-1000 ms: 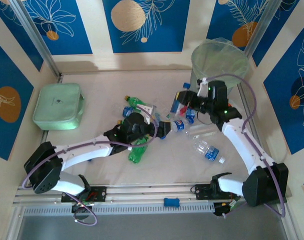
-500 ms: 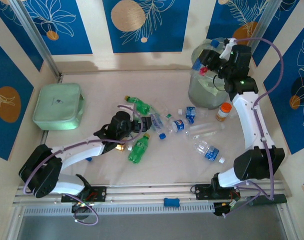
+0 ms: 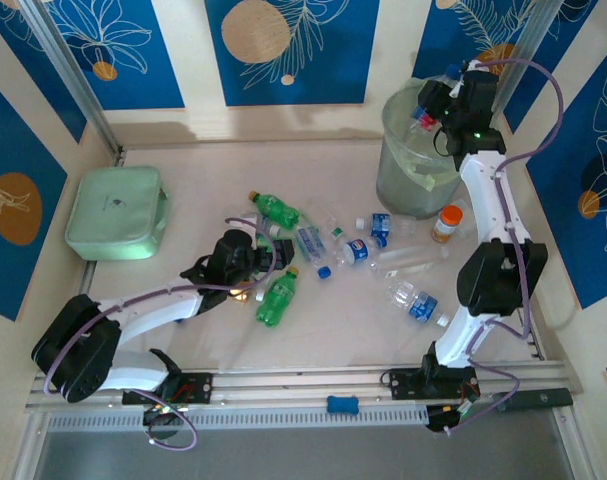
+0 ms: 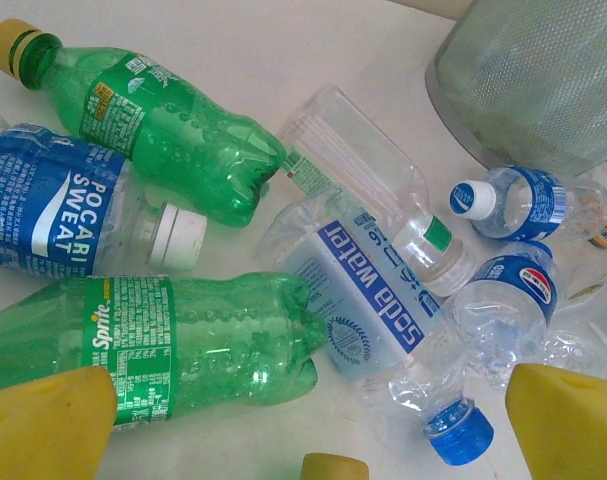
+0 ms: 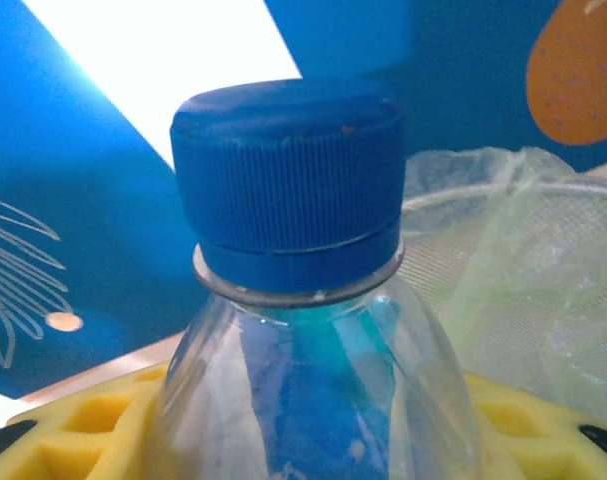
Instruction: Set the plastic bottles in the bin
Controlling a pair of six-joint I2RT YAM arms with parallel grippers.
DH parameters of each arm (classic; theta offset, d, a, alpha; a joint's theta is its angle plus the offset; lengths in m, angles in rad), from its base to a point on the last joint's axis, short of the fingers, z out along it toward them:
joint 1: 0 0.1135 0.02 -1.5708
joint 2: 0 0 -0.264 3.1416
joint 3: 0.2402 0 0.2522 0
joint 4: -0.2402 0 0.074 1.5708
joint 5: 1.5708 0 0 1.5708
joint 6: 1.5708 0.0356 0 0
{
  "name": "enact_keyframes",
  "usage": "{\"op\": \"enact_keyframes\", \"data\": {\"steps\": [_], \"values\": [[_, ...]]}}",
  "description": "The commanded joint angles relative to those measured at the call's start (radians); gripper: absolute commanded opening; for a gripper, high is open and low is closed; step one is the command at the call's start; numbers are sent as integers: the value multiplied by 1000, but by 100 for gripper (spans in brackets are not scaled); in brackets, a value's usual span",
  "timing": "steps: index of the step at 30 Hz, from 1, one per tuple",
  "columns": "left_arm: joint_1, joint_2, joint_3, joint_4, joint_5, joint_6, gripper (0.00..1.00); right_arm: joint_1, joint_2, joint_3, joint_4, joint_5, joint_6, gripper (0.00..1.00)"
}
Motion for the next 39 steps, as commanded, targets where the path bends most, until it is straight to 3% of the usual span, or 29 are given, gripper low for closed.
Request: {"op": "enact_keyframes", "data": {"steps": [1,8,14,22,28,32,35,39], "values": [[12,-22,-7,14,19,-5,99,-4,43,46,-57,12,-7,52],[12,-42,-16,-7,19,-6,99,-7,111,103,-133,-12,7,61],[11,-59,-28,-14,5,-10,99,-13,120,184,-208,-19,1,87],[12,-55,-17,3,13,-3,99,-2,-5,193,-295,-44,-68,91],[11,-42,-9,26,34,-1,99,47,-199,32,-383,-77,-130,91],[11,-32,-1,36,56,-1,99,127,-387,-172,-396,-8,-149,95],[11,-26,3,40,68,1,99,180,-498,-289,-456,42,-99,96],[12,-24,1,43,78,-2,99,201,-608,-441,-530,19,17,99]]}}
